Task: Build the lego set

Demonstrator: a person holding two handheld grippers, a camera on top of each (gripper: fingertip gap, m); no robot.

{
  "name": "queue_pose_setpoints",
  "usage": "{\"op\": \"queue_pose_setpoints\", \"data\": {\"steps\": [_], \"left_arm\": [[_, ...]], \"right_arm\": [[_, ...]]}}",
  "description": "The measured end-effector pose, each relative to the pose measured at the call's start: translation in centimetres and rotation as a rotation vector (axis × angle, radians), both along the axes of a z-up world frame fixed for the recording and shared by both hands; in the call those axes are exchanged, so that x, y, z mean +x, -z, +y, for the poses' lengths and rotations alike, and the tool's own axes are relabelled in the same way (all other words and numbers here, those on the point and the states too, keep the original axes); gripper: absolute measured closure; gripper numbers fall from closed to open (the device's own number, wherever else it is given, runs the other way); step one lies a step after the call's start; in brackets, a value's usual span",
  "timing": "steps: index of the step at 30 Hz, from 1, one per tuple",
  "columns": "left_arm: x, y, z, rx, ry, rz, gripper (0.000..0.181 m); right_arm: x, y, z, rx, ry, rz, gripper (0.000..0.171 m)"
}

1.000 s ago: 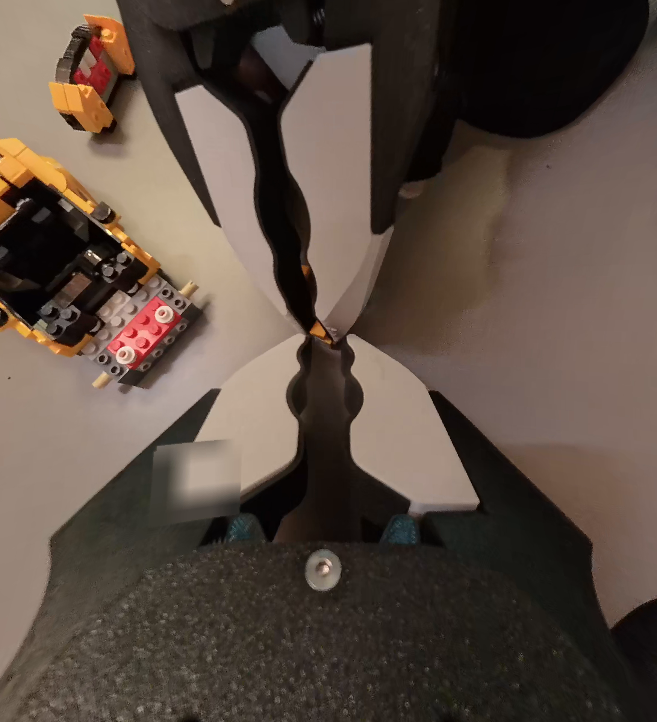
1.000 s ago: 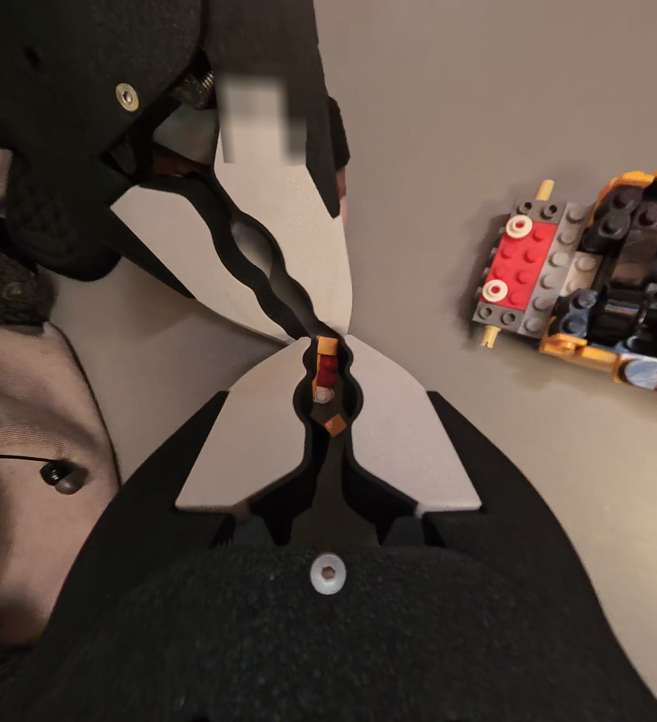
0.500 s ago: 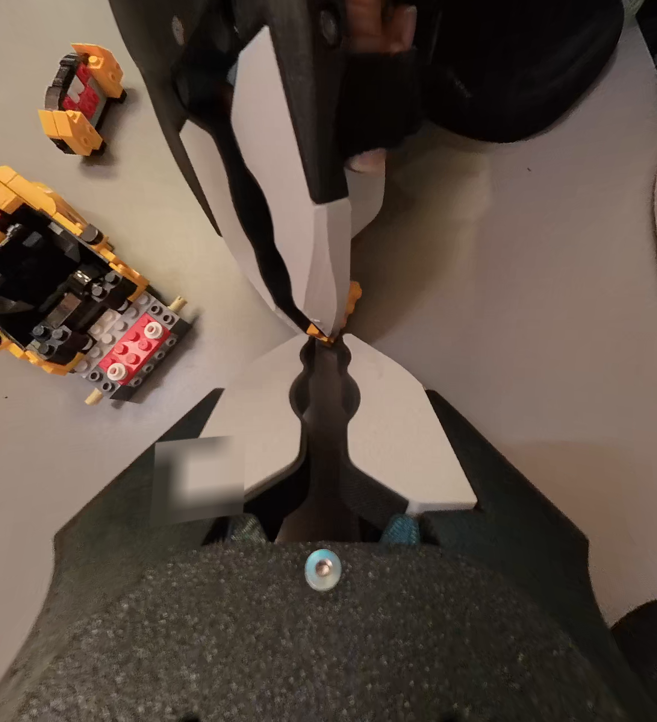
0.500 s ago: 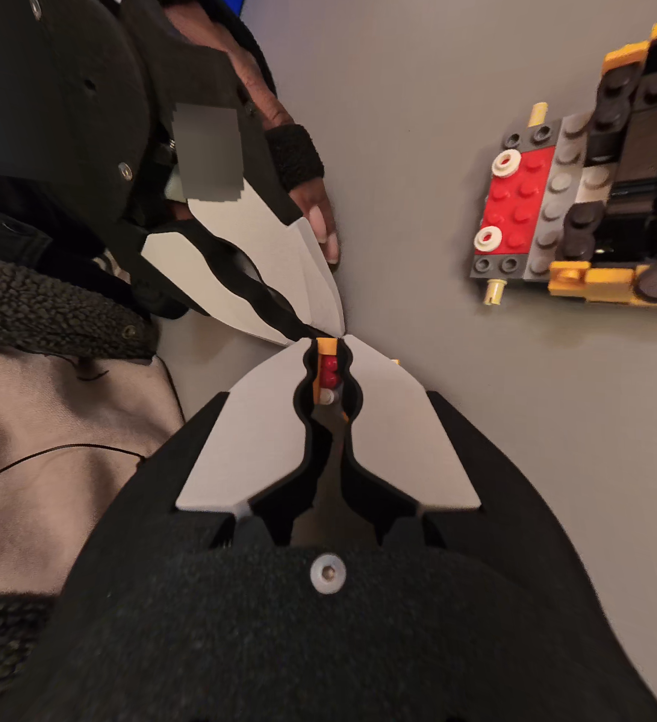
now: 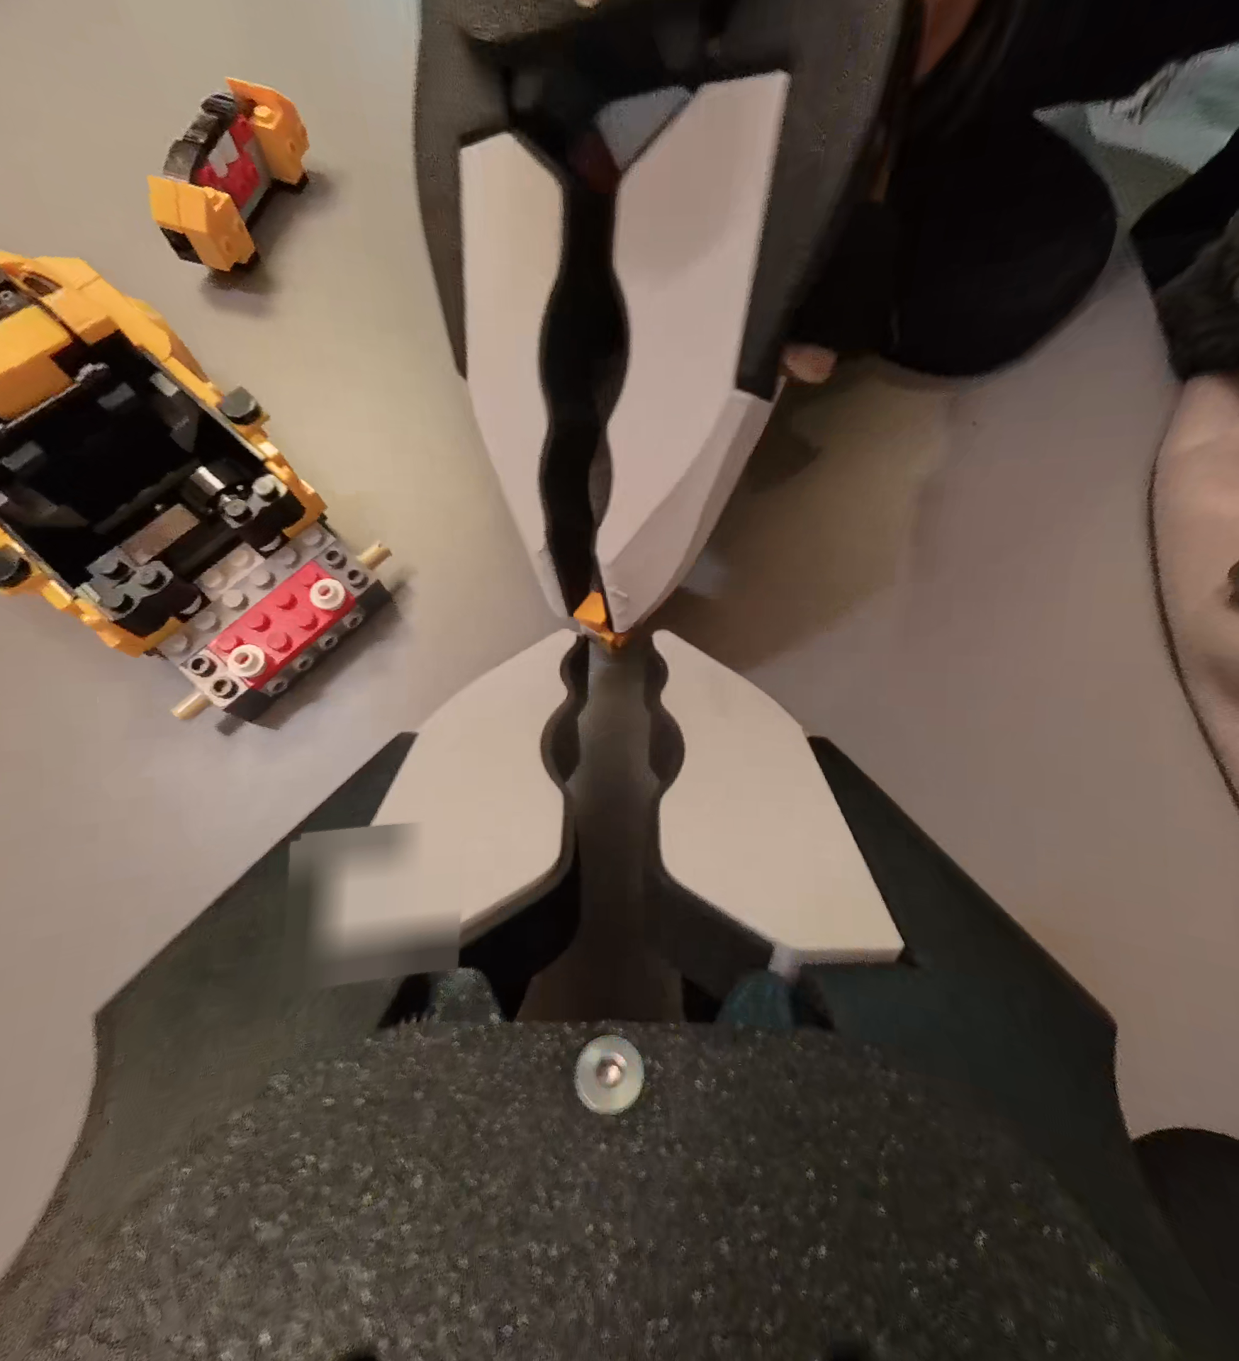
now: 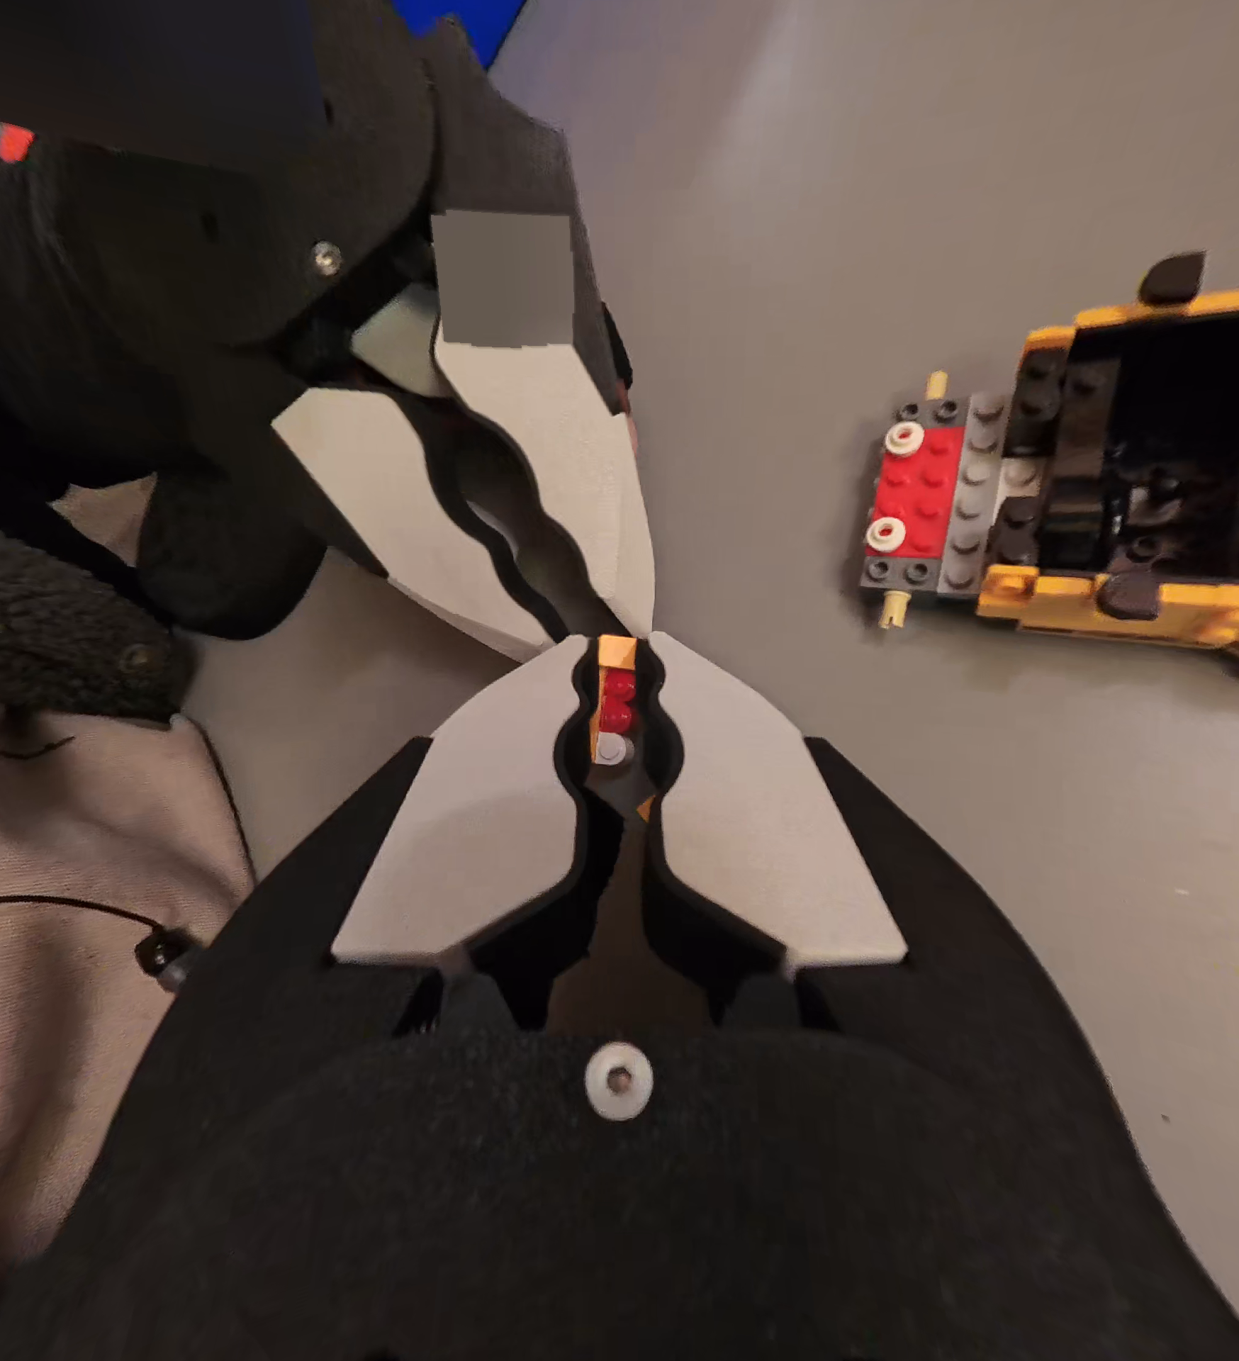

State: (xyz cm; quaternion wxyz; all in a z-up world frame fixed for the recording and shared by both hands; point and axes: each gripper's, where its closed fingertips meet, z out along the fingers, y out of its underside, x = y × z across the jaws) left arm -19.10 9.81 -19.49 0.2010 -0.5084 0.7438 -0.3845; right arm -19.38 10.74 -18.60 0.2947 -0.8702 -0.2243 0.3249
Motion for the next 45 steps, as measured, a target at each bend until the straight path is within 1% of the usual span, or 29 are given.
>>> {"op": "queue_pose_setpoints", "data": {"steps": [2,6,9,12,16,22,24,25,27,28,30,33,34,35,37,39,41,45], "left_arm": [[0.2,-0.5,0.1,-0.084,-0.027,-0.006,0.170],[0.6,-2.4,0.3,-0.334,-0.087,-0.035,0.165],[0.7,-3.8,-0.4,-0.458,-0.066,-0.070,0.161],[0.7,-4.2,-0.5,-0.426,-0.054,-0.109,0.164],[0.6,-4.6,-0.8,-0.416,-0.030,-0.128,0.167],[0.4,-4.8,-1.1,-0.397,-0.001,-0.137,0.172],[0.3,-5.0,-1.2,-0.400,0.010,-0.153,0.181],[0.5,-4.9,-0.8,-0.372,-0.012,-0.164,0.181],[0.5,-4.7,-0.7,-0.353,-0.026,-0.156,0.181],[0.6,-4.9,-0.8,-0.364,-0.020,-0.162,0.173],[0.7,-5.1,-0.8,-0.364,-0.025,-0.173,0.165],[1.1,-5.7,-0.3,-0.393,-0.074,-0.206,0.160],[1.3,-5.9,-0.1,-0.398,-0.095,-0.222,0.161],[1.5,-6.2,0.2,-0.398,-0.118,-0.240,0.160],[1.5,-6.5,0.4,-0.395,-0.138,-0.269,0.167],[1.5,-6.6,0.6,-0.360,-0.146,-0.274,0.168],[1.5,-6.6,0.5,-0.341,-0.143,-0.272,0.168],[1.1,-6.6,-0.1,-0.342,-0.095,-0.261,0.169]], "right_arm": [[0.0,-0.5,0.0,0.036,0.014,0.015,0.162],[0.2,-2.7,0.4,0.166,0.090,0.116,0.162],[0.0,-4.5,0.6,0.281,0.124,0.184,0.162],[0.0,-5.0,0.6,0.347,0.118,0.163,0.162],[-0.2,-5.5,0.1,0.337,0.098,0.200,0.162],[-0.2,-5.8,-0.3,0.227,0.083,0.353,0.162],[0.0,-6.3,-0.1,0.220,0.101,0.413,0.162],[0.0,-6.4,-0.2,0.216,0.099,0.424,0.162],[0.0,-6.2,0.0,0.281,0.103,0.346,0.162],[0.1,-6.2,0.2,0.315,0.111,0.309,0.162],[0.2,-6.3,0.5,0.363,0.134,0.265,0.162],[0.6,-6.7,1.1,0.448,0.185,0.200,0.162],[0.5,-7.0,1.2,0.477,0.199,0.184,0.162],[0.3,-7.2,1.2,0.493,0.208,0.182,0.162],[0.5,-7.6,1.4,0.518,0.254,0.184,0.162],[0.5,-7.8,1.4,0.515,0.262,0.193,0.162],[0.4,-7.8,1.3,0.500,0.245,0.204,0.162],[0.2,-7.8,0.7,0.395,0.166,0.313,0.162]]}}
